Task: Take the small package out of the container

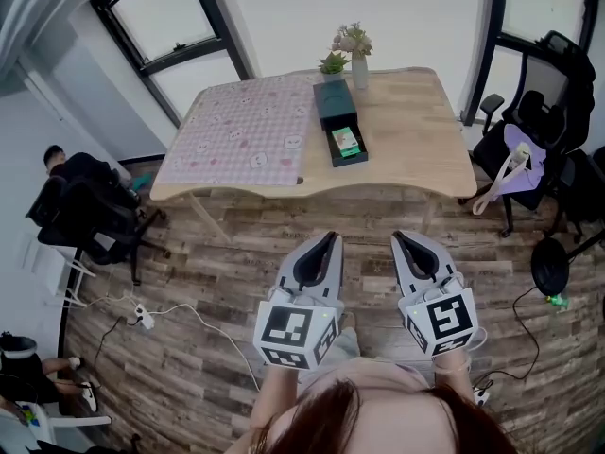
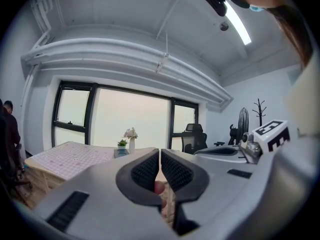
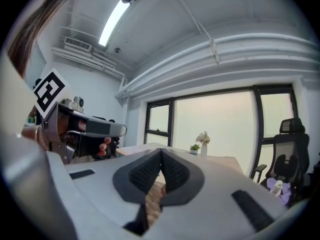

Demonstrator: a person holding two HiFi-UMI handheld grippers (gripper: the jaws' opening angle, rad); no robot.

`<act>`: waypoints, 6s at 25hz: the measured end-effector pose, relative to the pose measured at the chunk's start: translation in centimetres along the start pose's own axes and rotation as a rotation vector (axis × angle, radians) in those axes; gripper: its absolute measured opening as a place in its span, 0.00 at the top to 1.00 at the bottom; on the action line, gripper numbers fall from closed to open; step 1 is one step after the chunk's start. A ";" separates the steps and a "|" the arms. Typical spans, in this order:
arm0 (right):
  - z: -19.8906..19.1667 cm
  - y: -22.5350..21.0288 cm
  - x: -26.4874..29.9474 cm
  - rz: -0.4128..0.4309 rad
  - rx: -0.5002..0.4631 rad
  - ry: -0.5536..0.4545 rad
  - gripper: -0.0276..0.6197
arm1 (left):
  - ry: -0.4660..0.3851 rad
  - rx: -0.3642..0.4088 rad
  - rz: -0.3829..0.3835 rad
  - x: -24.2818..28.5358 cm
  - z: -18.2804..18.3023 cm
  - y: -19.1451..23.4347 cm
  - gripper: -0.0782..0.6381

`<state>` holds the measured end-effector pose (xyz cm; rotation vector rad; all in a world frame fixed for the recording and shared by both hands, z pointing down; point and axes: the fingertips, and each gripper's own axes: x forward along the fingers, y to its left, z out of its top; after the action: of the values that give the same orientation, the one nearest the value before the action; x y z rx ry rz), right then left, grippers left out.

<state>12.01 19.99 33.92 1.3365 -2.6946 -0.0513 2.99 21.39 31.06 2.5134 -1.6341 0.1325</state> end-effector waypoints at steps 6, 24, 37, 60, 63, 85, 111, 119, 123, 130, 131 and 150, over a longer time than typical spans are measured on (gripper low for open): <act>0.4 -1.0 4.0 -0.017 -0.006 0.011 0.96 | -0.007 -0.010 -0.016 2.5 0.7 2.9 0.87; 1.7 -1.4 13.4 -0.057 -0.049 0.022 0.96 | -0.013 -0.009 -0.062 7.7 1.9 11.1 0.87; 0.5 -3.6 17.1 -0.078 -0.026 0.035 0.96 | 0.001 -0.029 -0.077 11.4 1.4 13.4 0.87; -1.5 -12.9 29.8 -0.067 0.038 0.102 0.96 | 0.045 -0.040 -0.053 25.3 2.1 19.9 0.87; -1.8 -14.2 31.5 -0.060 0.049 0.111 0.96 | 0.053 -0.049 -0.053 27.2 2.3 20.6 0.87; -6.6 -18.2 43.0 0.129 0.044 0.242 0.85 | 0.121 -0.137 0.072 36.2 0.2 26.1 0.87; -19.0 -18.6 50.2 0.026 0.118 0.541 0.64 | 0.218 -0.141 -0.085 42.4 -1.9 32.2 0.87; -22.1 -18.9 51.5 0.009 0.138 0.637 0.58 | 0.256 -0.142 -0.127 44.1 -3.0 33.3 0.87; -23.7 -18.8 52.0 0.013 0.164 0.686 0.55 | 0.276 -0.148 -0.135 44.9 -3.6 33.9 0.87; -26.2 -18.7 52.7 0.012 0.200 0.779 0.51 | 0.301 -0.162 -0.134 46.4 -4.3 35.4 0.87; -26.6 -18.8 52.8 0.009 0.203 0.791 0.51 | 0.306 -0.161 -0.133 46.6 -4.5 35.6 0.87; -30.5 -18.8 53.8 -0.050 0.264 0.970 0.44 | 0.376 -0.182 -0.177 49.2 -6.7 37.6 0.87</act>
<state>-1.24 -33.31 68.08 1.0689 -1.8659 0.7593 -11.34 -36.87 47.71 2.3078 -1.2166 0.3906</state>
